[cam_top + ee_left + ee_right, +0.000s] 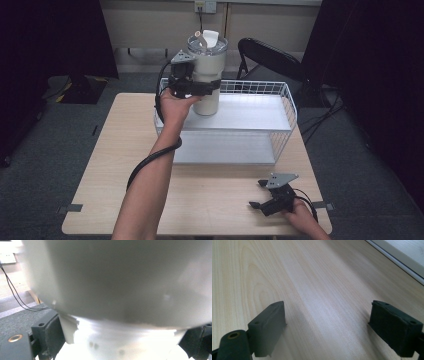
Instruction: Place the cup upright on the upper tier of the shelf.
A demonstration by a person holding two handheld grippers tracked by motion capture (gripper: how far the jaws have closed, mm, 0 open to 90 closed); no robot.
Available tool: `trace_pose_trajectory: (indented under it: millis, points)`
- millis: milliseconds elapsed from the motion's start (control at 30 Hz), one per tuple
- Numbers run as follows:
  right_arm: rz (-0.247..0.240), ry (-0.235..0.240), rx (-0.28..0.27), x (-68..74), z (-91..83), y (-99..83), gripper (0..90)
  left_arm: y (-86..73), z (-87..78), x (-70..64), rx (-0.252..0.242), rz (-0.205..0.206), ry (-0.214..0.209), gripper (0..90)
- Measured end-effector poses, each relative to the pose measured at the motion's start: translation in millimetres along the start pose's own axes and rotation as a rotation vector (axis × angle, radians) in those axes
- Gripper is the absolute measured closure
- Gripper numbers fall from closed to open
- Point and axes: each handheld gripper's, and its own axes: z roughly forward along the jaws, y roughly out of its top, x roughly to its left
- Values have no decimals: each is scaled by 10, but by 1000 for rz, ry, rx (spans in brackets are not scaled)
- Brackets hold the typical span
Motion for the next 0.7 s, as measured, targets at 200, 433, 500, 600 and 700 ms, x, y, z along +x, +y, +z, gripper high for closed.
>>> trace_pose_trajectory:
  millis: [200, 433, 500, 600, 700]
  points:
    - [-5, -4, 1, 6, 2, 0, 129, -18, 2, -10, -11, 11, -1, 92]
    - [-7, -5, 2, 7, 3, 1, 129, -54, -24, -15, -24, 27, -7, 92]
    - [-8, -5, 2, 7, 3, 1, 129, -59, -31, -13, -24, 33, -11, 91]
    - [-8, -6, 2, 8, 3, 1, 129, -68, -42, -20, -24, 42, -9, 91]
    - [-8, -6, 2, 8, 3, 1, 129, -80, -51, -29, -27, 66, -16, 90]
